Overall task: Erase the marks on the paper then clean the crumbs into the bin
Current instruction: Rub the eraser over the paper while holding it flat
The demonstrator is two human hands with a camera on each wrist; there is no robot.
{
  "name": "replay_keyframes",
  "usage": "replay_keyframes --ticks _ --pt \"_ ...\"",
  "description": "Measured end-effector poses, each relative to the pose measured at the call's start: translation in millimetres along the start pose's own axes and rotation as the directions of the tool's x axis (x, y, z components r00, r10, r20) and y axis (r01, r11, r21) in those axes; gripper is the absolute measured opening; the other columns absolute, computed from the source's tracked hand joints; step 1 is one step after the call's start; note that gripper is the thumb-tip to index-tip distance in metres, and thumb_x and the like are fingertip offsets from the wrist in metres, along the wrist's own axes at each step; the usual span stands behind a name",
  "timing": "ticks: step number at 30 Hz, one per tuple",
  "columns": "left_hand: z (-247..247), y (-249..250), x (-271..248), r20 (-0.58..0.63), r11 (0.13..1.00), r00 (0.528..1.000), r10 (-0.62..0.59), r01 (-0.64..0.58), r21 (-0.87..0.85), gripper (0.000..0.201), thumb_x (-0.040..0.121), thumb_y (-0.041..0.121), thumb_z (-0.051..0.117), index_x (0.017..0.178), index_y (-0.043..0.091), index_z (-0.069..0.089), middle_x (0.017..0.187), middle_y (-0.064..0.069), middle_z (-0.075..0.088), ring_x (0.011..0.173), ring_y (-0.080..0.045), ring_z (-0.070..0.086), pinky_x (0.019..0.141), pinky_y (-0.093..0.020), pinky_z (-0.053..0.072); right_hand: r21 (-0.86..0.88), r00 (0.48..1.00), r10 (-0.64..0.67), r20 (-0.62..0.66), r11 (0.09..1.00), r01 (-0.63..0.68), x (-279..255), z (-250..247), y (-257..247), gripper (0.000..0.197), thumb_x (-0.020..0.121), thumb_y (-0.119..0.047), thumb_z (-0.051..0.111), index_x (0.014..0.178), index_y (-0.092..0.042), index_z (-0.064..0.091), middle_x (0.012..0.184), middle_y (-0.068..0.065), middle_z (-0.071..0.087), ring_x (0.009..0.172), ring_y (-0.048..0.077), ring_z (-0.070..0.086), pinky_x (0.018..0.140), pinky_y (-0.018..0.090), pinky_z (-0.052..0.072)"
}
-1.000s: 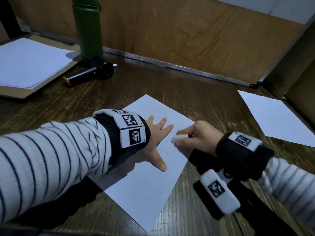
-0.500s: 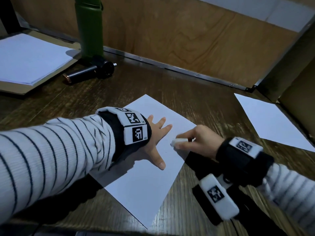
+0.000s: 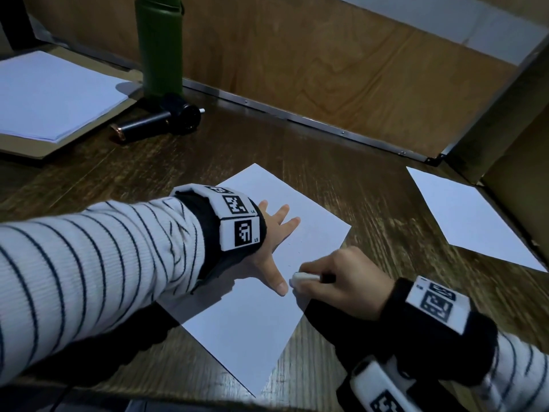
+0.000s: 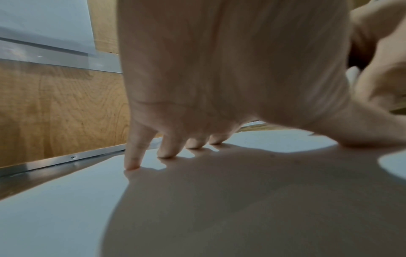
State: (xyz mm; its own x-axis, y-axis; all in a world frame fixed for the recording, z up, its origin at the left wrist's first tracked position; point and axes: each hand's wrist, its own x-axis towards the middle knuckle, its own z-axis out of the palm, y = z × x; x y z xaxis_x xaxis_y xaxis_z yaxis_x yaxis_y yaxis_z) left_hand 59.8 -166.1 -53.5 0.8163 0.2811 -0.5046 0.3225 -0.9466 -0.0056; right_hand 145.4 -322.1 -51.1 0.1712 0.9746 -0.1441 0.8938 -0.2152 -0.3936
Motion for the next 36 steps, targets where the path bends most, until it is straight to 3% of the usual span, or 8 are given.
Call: replay_keyframes --ticks 7,12,15,21,28,31,34,36 --pt "-0.7 0.1 -1.2 -0.011 1.0 1.0 0.005 -0.005 0.013 0.129 0.059 0.081 0.057 0.146 0.03 -0.022 0.156 -0.001 -0.024 0.144 -0.035 -0.014 0.113 -0.057 0.007 -0.09 0.97 0.14 -0.197 0.983 -0.16 22.8 -11.3 28.6 0.036 0.085 -0.033 0.056 0.088 0.001 0.065 0.083 0.021 0.065 0.076 0.031 0.055 0.066 0.03 0.042" --pt "0.3 -0.6 0.4 0.01 1.0 1.0 0.005 -0.005 0.007 0.13 0.056 0.083 0.057 0.145 0.033 -0.023 0.155 0.001 -0.026 0.144 -0.034 -0.015 0.113 -0.058 0.004 -0.07 0.998 -0.044 -0.038 0.997 0.041 1.0 1.0 -5.2 0.037 0.084 -0.034 0.054 0.061 -0.006 0.054 0.054 0.01 0.045 0.051 0.016 0.031 0.051 0.017 0.03" --pt "-6.9 -7.0 -3.6 0.045 0.999 0.998 0.046 -0.045 -0.015 0.13 0.056 0.077 0.065 0.145 0.036 -0.021 0.155 0.003 -0.025 0.144 -0.032 -0.016 0.113 -0.057 0.003 0.061 0.998 0.055 0.017 0.997 -0.056 1.3 -4.2 -4.7 0.027 0.083 -0.032 0.06 0.065 -0.013 0.066 0.056 0.002 0.055 0.053 0.007 0.043 0.054 0.013 0.037" --pt "-12.5 -22.0 -9.9 0.076 0.992 0.99 0.118 -0.114 -0.051 0.128 0.058 0.059 0.078 0.146 0.041 -0.013 0.156 0.007 -0.023 0.144 -0.022 -0.018 0.116 -0.055 0.003 -0.037 0.944 0.204 -0.26 0.975 -0.221 25.5 -9.6 20.7 0.036 0.082 -0.028 0.059 0.065 0.004 0.051 0.06 0.01 0.035 0.059 0.014 0.027 0.059 0.03 0.032" --pt "-10.5 -20.4 -6.6 0.073 0.993 0.991 0.111 -0.108 -0.049 0.13 0.058 0.056 0.079 0.147 0.039 -0.014 0.155 0.008 -0.024 0.144 -0.022 -0.019 0.116 -0.055 0.002 -0.051 0.99 -0.126 0.063 0.99 0.129 2.0 9.3 -27.0 0.032 0.083 -0.044 0.052 0.076 -0.017 0.068 0.059 0.003 0.058 0.057 0.017 0.047 0.061 0.023 0.04" --pt "-8.2 -21.4 -6.2 0.056 0.993 0.993 0.106 -0.103 -0.063 0.134 0.058 0.053 0.081 0.148 0.031 -0.016 0.156 0.008 -0.022 0.145 -0.021 -0.018 0.117 -0.053 0.002 -0.069 0.999 -0.034 0.03 0.997 0.036 20.3 -6.2 -8.5 0.031 0.086 -0.034 0.058 0.063 -0.014 0.06 0.054 0.005 0.048 0.055 0.014 0.041 0.055 0.017 0.035" --pt "-9.0 -21.1 -8.1 0.028 0.993 0.995 0.098 -0.096 -0.069 0.135 0.06 0.052 0.081 0.149 0.023 -0.016 0.157 0.005 -0.02 0.145 -0.02 -0.015 0.117 -0.048 0.003 -0.136 0.977 0.124 -0.172 0.98 -0.149 47.1 -21.2 17.8 0.031 0.083 -0.024 0.055 0.062 -0.002 0.057 0.06 0.01 0.033 0.061 0.016 0.024 0.056 0.027 0.033" --pt "-9.8 -19.1 -10.4 0.017 0.995 0.996 0.088 -0.087 -0.05 0.133 0.062 0.051 0.08 0.149 0.019 -0.016 0.157 0.002 -0.019 0.146 -0.019 -0.014 0.117 -0.045 0.003 -0.135 0.959 0.17 -0.225 0.97 -0.204 53.9 -22.6 18.8 0.032 0.079 -0.018 0.052 0.05 -0.01 0.042 0.064 0.012 0.028 0.064 0.015 0.021 0.055 0.027 0.028"
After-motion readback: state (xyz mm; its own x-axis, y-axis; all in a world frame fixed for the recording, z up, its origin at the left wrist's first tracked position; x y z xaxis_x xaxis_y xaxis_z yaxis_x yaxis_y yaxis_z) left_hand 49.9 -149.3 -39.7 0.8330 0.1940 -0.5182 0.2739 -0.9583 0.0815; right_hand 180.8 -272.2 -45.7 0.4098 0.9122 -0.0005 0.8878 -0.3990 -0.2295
